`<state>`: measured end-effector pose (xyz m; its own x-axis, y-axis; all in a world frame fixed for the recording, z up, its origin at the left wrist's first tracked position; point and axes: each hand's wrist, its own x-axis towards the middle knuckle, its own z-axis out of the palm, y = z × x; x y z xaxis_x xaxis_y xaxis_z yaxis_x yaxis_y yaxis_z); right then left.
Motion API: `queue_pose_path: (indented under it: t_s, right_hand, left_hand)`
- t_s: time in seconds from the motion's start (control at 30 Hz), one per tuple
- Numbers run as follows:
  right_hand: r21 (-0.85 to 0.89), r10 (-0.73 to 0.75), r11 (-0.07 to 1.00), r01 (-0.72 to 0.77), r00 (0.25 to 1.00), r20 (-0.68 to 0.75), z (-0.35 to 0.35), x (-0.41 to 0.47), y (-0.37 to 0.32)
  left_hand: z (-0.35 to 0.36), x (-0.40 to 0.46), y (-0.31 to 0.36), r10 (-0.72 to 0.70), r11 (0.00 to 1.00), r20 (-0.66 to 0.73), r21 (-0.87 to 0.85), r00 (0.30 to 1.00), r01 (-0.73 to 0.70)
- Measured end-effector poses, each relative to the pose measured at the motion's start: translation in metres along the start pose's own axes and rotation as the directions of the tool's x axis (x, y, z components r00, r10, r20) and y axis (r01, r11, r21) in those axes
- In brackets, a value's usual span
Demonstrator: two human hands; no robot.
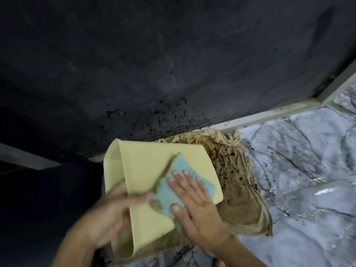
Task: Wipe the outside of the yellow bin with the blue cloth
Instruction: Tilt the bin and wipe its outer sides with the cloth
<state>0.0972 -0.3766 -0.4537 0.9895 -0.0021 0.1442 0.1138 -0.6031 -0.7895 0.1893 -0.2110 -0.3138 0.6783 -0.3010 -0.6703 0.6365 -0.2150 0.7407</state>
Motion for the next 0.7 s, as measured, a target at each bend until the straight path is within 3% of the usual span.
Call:
queue_pose_path:
  t_s: [0.07, 0.13, 0.2, 0.3, 0.37, 0.47, 0.53, 0.6, 0.7]
  right_hand:
    - [-0.007, 0.106, 0.994, -0.107, 0.994, -0.037, -0.006, -0.007, 0.038]
    - [0.034, 0.167, 0.986, -0.166, 0.985, -0.05, -0.008, -0.011, 0.058]
    - [0.12, 0.212, 0.973, -0.2, 0.973, -0.097, -0.004, -0.011, 0.063]
    - [0.292, 0.344, 0.914, -0.282, 0.92, -0.187, -0.005, 0.004, 0.049]
    - [0.369, 0.373, 0.888, -0.274, 0.898, -0.233, -0.013, 0.018, 0.03]
    - [0.407, 0.321, 0.896, -0.176, 0.89, -0.323, -0.039, 0.039, 0.001]
    - [0.428, 0.267, 0.897, -0.11, 0.906, -0.328, -0.055, 0.042, -0.016]
    - [0.398, 0.172, 0.916, -0.048, 0.944, -0.281, -0.061, 0.04, -0.029]
    - [0.286, 0.04, 0.958, 0.008, 0.986, -0.161, -0.05, 0.031, -0.041]
  left_hand:
    - [-0.006, 0.023, 0.027, 0.027, 0.998, -0.136, -0.053, 0.99, -0.035]
    - [-0.003, 0.041, 0.051, 0.023, 1.0, -0.213, 0.0, 0.977, -0.024]
    - [0.0, 0.045, 0.056, 0.084, 0.994, -0.187, 0.087, 0.979, -0.068]
    - [0.015, 0.033, 0.057, 0.312, 0.931, -0.18, 0.255, 0.933, -0.262]
    - [0.03, 0.022, 0.057, 0.287, 0.94, -0.141, 0.229, 0.947, -0.251]
    - [0.021, -0.004, 0.032, 0.251, 0.967, -0.106, 0.067, 0.962, -0.245]
    - [0.008, -0.017, 0.018, 0.215, 0.969, 0.033, -0.133, 0.976, -0.209]
    - [0.008, -0.019, 0.009, 0.179, 0.959, -0.083, -0.208, 0.98, -0.193]
    - [0.014, -0.012, 0.003, 0.131, 0.97, -0.259, -0.164, 0.957, -0.178]
